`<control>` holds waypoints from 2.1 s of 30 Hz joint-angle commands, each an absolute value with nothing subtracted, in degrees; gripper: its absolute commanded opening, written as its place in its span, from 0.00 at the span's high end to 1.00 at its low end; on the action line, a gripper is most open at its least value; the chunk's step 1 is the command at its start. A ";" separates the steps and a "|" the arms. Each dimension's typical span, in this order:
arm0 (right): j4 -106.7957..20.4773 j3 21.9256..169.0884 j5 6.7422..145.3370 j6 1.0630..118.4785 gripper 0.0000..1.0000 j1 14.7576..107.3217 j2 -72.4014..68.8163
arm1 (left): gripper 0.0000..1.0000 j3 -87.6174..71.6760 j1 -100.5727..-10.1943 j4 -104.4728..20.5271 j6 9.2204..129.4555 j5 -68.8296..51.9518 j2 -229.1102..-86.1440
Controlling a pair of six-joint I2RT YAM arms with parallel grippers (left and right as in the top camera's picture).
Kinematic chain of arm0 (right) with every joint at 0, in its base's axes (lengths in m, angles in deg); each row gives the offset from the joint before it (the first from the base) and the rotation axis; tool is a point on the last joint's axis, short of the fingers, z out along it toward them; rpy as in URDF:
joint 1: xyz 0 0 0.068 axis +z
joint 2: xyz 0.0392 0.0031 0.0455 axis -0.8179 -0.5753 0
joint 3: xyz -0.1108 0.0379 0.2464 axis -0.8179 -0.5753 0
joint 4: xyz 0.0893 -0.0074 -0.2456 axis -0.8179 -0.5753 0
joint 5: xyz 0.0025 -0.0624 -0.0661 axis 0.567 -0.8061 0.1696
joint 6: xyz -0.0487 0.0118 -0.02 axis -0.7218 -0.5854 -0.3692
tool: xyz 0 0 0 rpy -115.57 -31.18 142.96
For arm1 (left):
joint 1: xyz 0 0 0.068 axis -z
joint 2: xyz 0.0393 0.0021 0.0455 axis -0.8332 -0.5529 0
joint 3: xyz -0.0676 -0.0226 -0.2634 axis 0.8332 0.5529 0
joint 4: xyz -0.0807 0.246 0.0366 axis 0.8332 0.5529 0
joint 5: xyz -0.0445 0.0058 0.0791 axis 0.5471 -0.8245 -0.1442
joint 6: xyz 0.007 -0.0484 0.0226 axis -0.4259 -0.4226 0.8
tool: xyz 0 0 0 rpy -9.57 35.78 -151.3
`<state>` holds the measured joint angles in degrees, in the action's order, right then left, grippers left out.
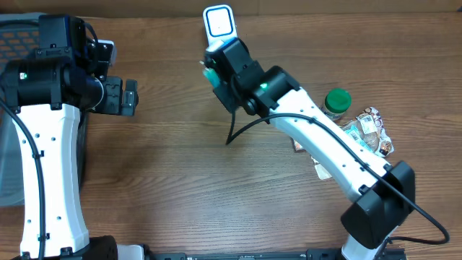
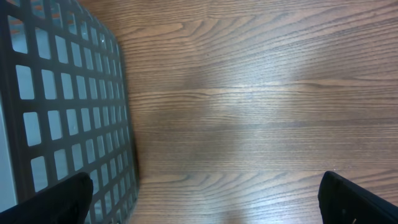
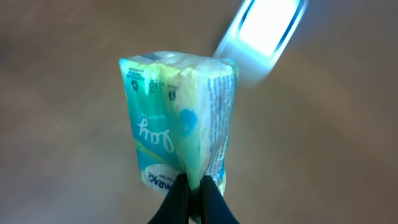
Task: Scan the item barcode
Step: 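Hold the green pack under the scanner with the right gripper, then carry the green pack right and release it beside the orange pack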
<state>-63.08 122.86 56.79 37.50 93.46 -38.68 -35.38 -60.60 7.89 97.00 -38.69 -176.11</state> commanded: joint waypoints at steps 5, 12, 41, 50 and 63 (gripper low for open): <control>-87.47 120.98 63.22 66.28 0.96 86.58 -38.20 | 0.01 -35.84 -60.53 7.81 97.63 -38.82 -176.30; -90.69 112.63 58.74 73.32 0.96 77.71 -38.20 | 0.00 -35.84 -60.53 7.81 97.63 -38.82 -176.30; -93.16 110.49 59.79 65.34 0.65 72.74 -25.98 | 0.00 -35.84 -60.53 7.81 97.63 -38.82 -176.30; -94.12 110.53 63.90 65.32 0.53 78.10 -3.01 | 0.00 -35.84 -60.53 7.81 97.65 -38.82 -176.30; -94.77 110.53 71.92 63.40 0.00 78.12 14.98 | 0.00 -35.84 -60.53 7.81 97.65 -38.82 -176.30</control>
<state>-94.40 109.44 71.85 65.13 77.81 13.12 -35.38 -60.60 7.89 97.00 -38.69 -176.11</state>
